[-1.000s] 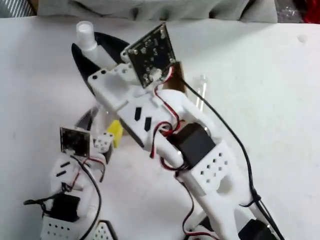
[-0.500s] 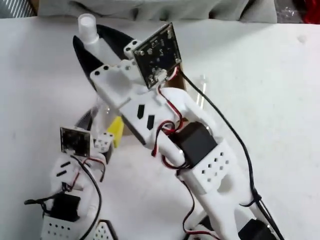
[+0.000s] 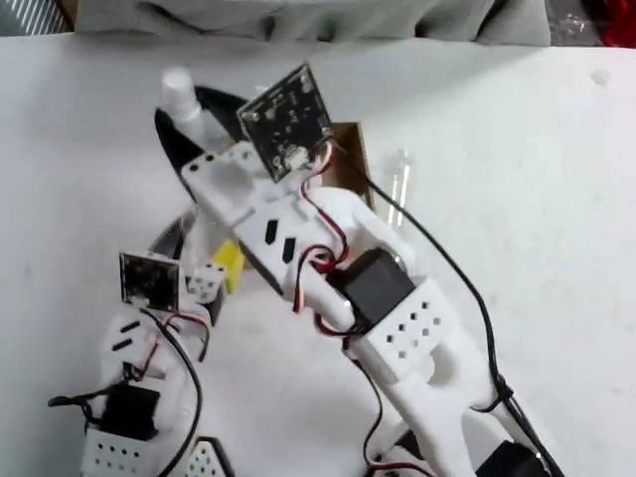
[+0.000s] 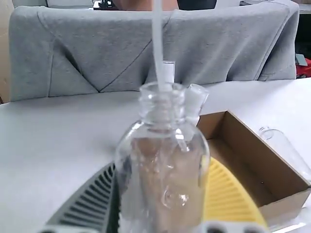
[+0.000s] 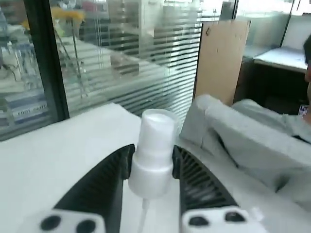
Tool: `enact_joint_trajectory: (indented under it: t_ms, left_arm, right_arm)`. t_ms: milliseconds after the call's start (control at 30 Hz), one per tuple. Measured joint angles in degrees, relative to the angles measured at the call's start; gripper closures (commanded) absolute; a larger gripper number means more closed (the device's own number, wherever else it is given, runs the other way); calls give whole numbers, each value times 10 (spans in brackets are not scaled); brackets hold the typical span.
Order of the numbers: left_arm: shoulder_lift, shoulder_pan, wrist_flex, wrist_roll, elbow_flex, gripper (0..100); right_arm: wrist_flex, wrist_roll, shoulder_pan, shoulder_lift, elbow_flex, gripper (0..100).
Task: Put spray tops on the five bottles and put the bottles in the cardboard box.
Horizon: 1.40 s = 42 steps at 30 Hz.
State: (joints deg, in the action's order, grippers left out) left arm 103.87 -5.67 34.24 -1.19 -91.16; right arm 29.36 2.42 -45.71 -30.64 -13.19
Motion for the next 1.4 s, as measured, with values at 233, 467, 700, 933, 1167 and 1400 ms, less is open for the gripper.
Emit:
enact_joint_trajectory:
  t_ms: [233, 467, 700, 933, 1167, 1400]
  left_arm:
    - [0, 0, 0, 0, 0, 980]
    - [0, -1, 0, 0, 0, 980]
    - [0, -1, 0, 0, 0, 980]
    - [0, -1, 0, 0, 0, 980]
    - [0, 0, 0, 0, -9, 980]
    - [0, 0, 0, 0, -9, 980]
  right_arm:
    - [0, 0, 0, -41, -81, 984]
    - [0, 0, -14, -86, -150, 984]
    - [0, 0, -13, -91, -150, 859]
    - [19, 0, -13, -91, -150, 868]
    - [25, 0, -12, -114, -150, 873]
    - [26, 0, 40, -118, -117, 966]
